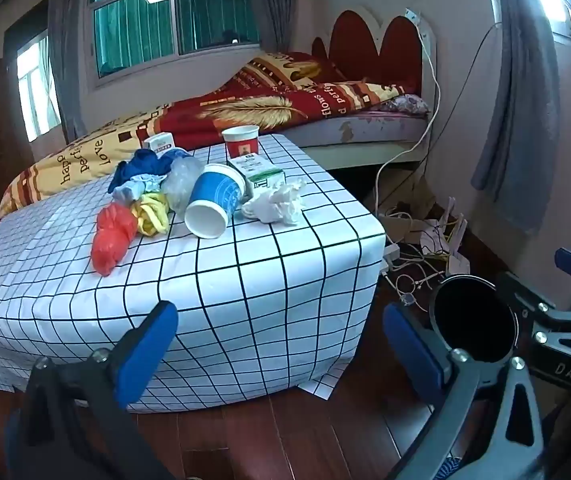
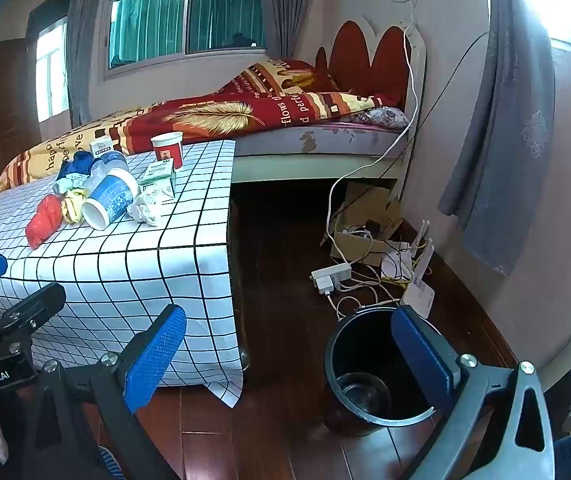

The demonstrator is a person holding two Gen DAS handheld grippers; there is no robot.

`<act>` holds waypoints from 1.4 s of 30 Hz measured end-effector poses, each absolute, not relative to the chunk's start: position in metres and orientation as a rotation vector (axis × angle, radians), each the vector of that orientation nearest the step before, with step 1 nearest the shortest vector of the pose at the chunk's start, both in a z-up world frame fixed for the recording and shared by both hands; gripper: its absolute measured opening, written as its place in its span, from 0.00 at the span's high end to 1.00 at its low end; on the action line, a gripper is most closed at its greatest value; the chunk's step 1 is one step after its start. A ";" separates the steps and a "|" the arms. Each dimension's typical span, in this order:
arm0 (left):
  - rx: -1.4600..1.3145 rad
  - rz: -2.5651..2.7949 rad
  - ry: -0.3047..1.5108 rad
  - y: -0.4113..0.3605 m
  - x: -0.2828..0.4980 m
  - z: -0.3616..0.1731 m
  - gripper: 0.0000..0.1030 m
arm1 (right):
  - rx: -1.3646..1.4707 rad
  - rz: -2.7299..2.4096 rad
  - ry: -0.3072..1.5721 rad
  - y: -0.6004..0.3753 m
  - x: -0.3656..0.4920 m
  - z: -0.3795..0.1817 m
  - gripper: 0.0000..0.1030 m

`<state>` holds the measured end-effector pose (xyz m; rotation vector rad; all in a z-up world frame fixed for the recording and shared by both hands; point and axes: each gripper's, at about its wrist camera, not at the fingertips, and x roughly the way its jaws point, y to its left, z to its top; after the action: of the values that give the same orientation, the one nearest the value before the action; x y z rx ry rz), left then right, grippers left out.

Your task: Collect trash

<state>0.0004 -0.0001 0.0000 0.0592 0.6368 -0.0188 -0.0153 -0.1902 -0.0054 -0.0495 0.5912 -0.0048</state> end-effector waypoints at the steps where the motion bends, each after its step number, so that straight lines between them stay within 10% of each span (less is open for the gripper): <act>1: 0.060 -0.022 0.637 0.000 0.001 0.000 0.00 | -0.037 -0.001 0.597 -0.191 -0.015 -0.005 0.00; 42: 0.050 0.000 0.632 0.003 -0.002 -0.001 0.00 | -0.033 0.002 0.586 -0.190 -0.017 -0.006 0.00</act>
<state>-0.0019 0.0034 -0.0014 0.0500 0.6317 0.0002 -0.0166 -0.1900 -0.0056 -0.0327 0.5865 0.0025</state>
